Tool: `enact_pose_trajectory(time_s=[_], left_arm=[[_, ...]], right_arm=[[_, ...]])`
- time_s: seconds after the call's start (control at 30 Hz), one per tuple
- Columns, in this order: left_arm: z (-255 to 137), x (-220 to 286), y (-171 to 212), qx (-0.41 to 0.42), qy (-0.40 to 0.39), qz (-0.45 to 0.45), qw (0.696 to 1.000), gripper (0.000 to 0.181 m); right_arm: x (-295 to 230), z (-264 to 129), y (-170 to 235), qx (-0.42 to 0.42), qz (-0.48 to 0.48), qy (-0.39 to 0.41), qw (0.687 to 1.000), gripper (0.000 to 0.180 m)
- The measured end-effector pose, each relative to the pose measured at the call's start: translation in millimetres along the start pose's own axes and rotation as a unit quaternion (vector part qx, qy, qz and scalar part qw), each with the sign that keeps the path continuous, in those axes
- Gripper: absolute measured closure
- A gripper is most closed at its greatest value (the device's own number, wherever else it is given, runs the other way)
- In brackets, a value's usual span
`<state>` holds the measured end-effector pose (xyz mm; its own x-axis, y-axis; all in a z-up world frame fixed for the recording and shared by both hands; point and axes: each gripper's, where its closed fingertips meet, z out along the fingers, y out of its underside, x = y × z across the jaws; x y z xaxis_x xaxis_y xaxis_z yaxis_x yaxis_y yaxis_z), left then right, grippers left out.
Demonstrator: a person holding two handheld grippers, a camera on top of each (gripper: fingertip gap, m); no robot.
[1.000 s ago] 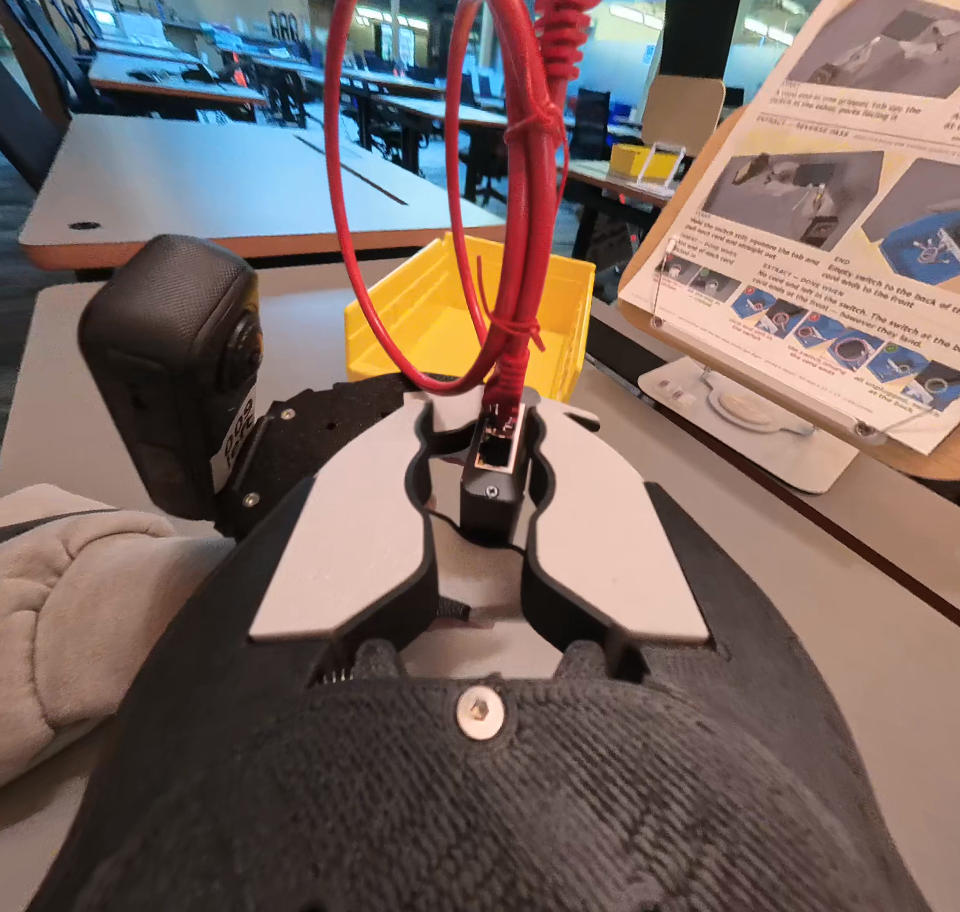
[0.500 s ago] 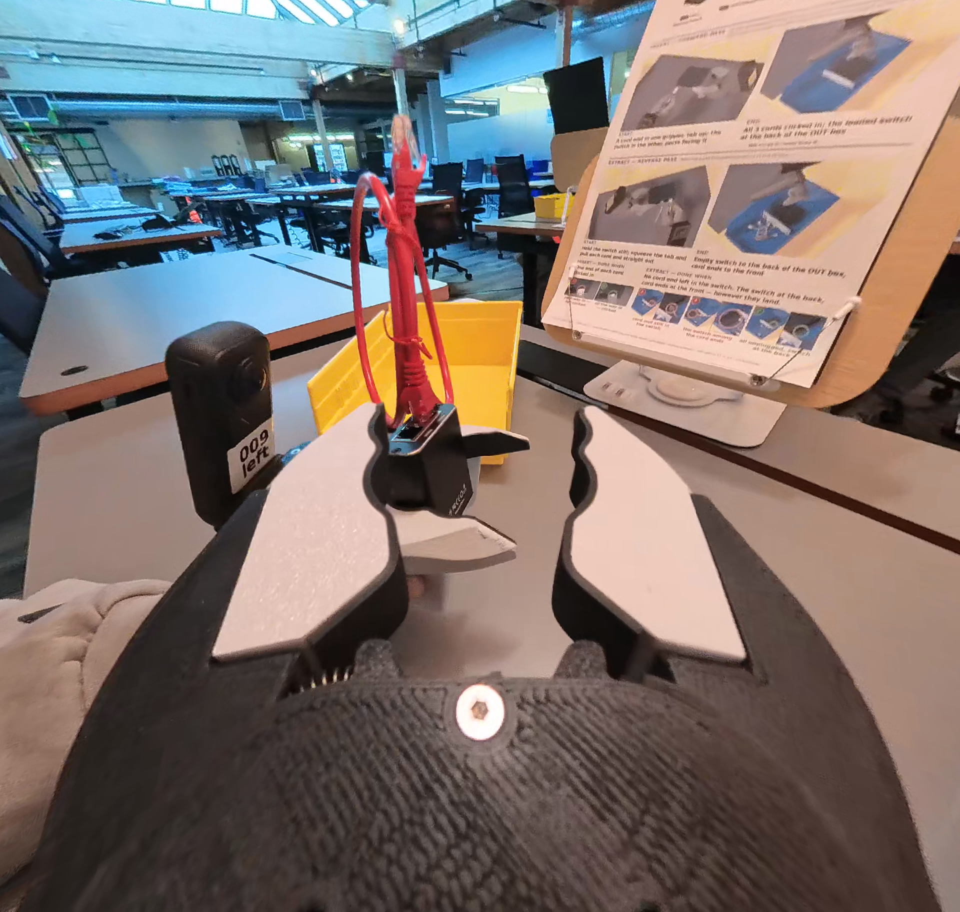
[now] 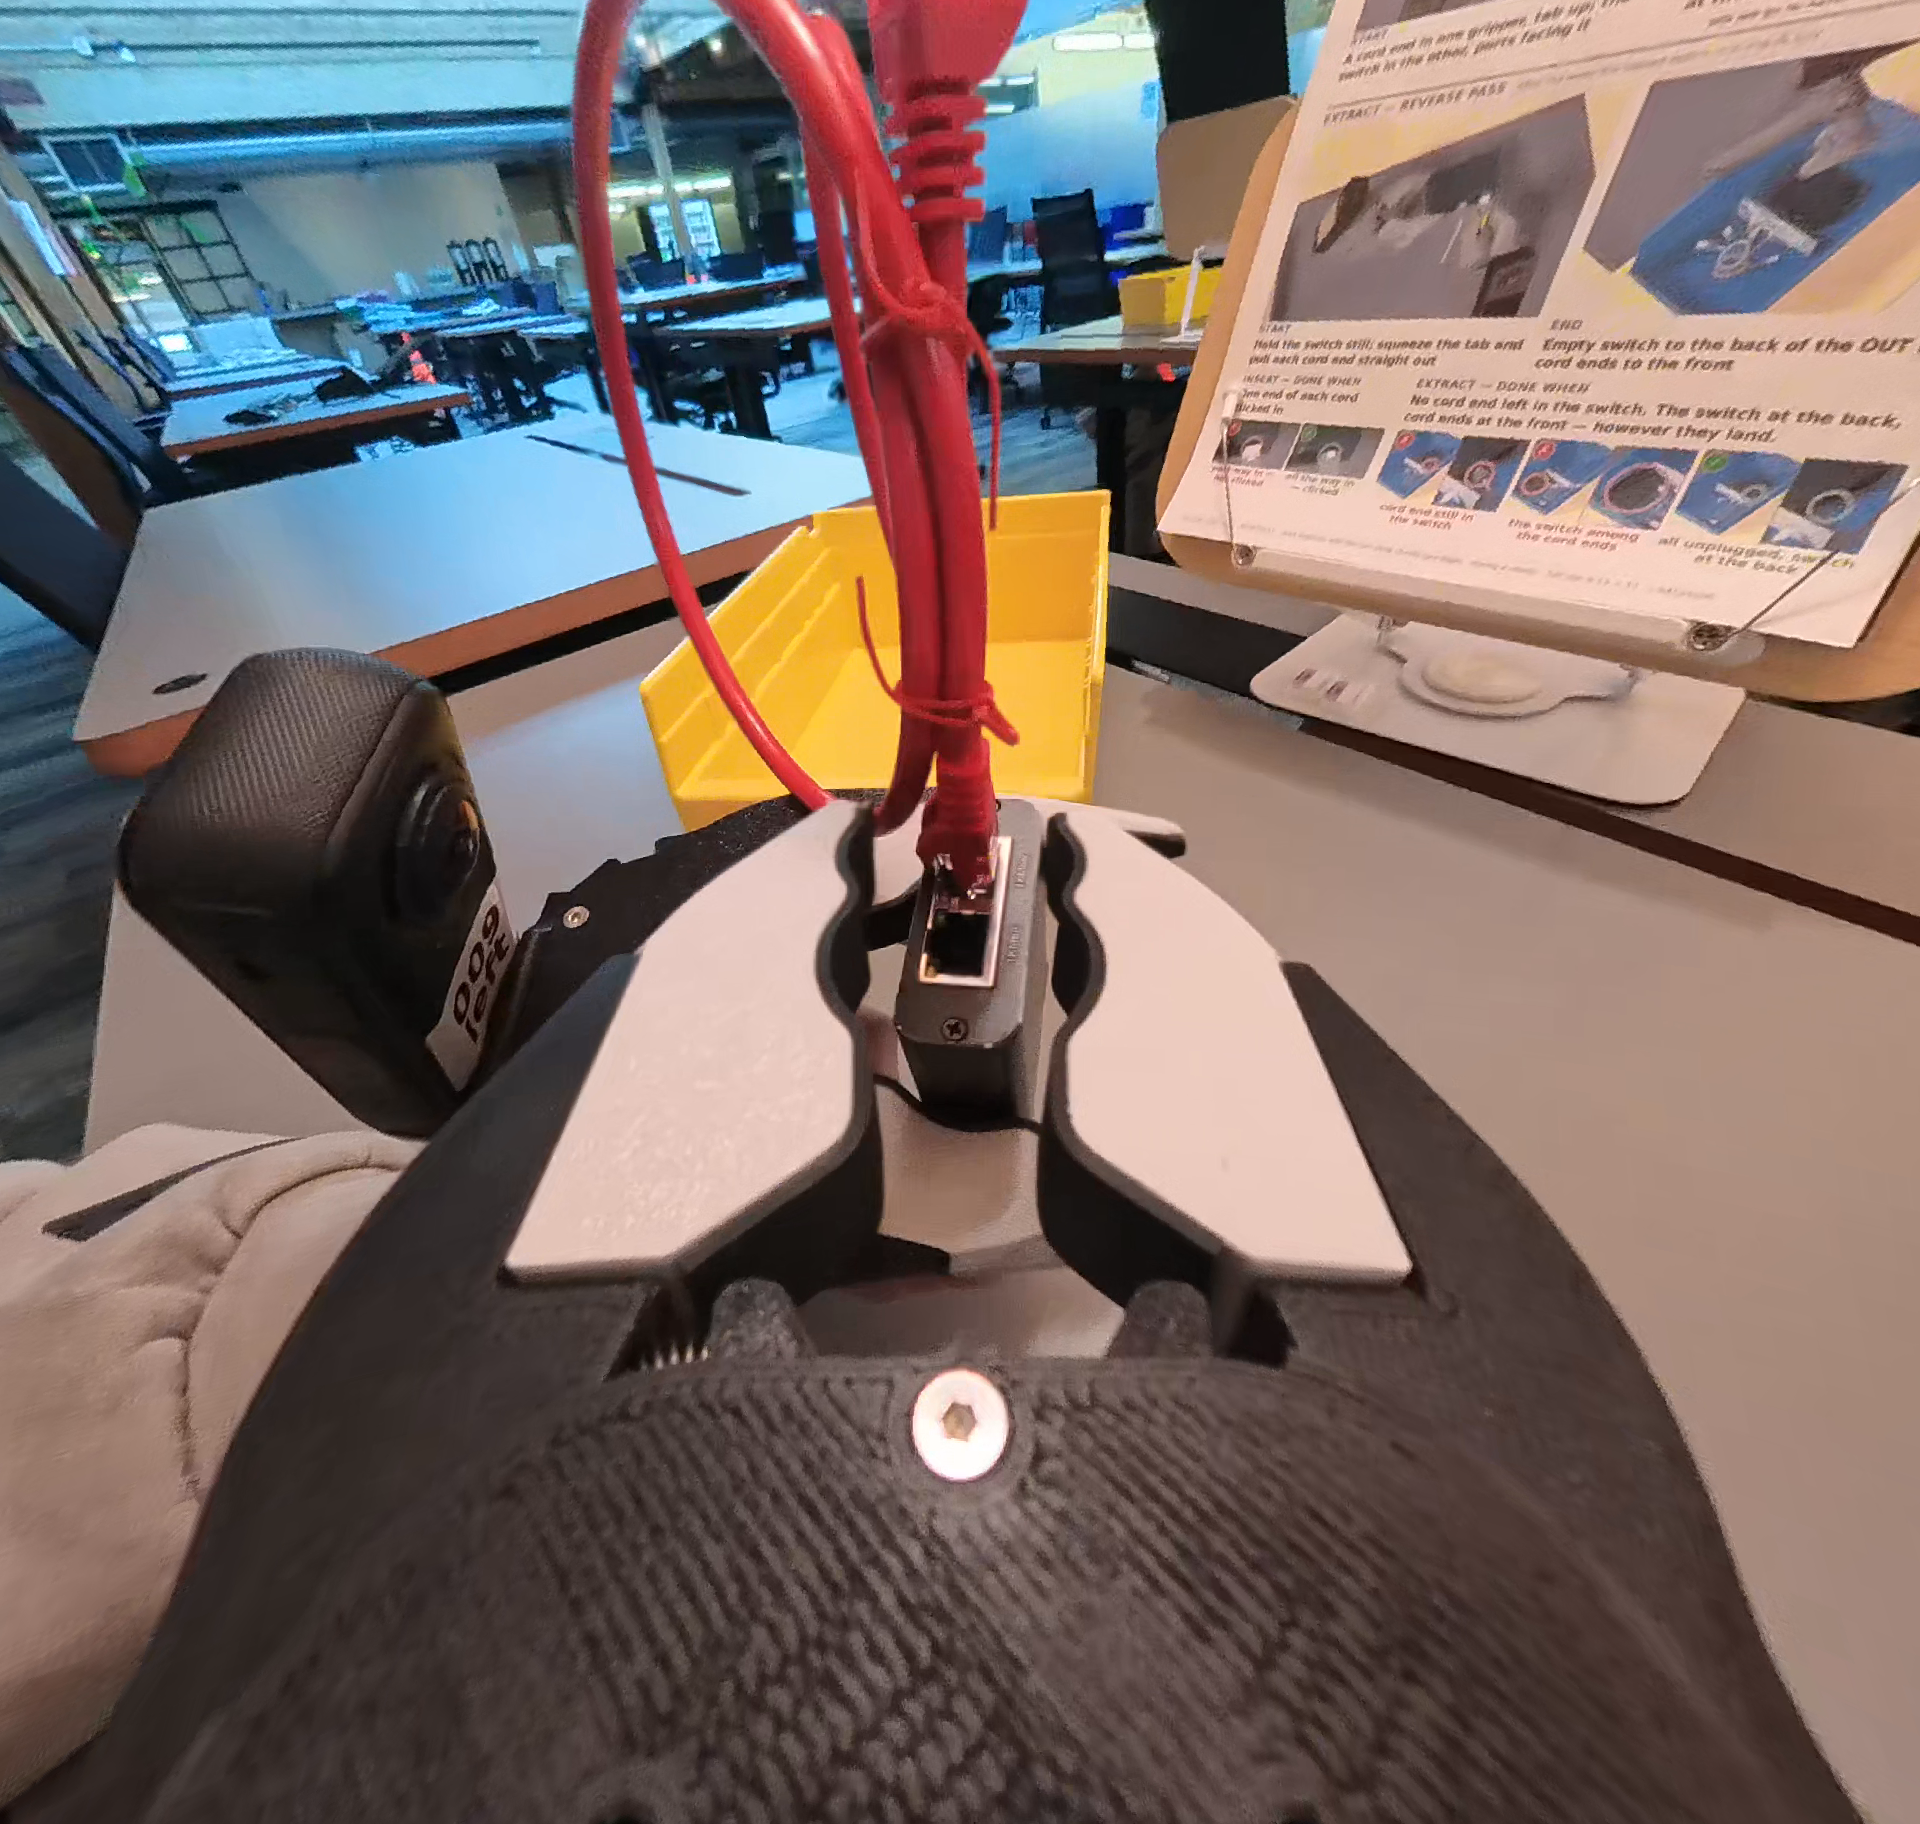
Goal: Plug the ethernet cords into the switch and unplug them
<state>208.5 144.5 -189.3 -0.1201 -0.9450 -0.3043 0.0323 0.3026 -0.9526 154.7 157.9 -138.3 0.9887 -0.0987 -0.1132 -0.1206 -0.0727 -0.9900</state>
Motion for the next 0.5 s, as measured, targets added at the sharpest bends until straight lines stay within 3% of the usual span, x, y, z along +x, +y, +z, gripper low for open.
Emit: enact_pose_trajectory(time_s=[0.1,0.5], left_arm=[[0.4,1.1,0.4,-0.002,0.001,0.004,1.000,0.104],[-0.3,3.8,-7.9,0.011,-0.010,0.033,0.999,0.102]], right_arm=[[-0.9,-1.8,0.2,-0.002,-0.022,0.006,1.000,0.161],[-2.5,-8.2,0.4,-0.011,-0.063,0.015,0.998,0.165]])
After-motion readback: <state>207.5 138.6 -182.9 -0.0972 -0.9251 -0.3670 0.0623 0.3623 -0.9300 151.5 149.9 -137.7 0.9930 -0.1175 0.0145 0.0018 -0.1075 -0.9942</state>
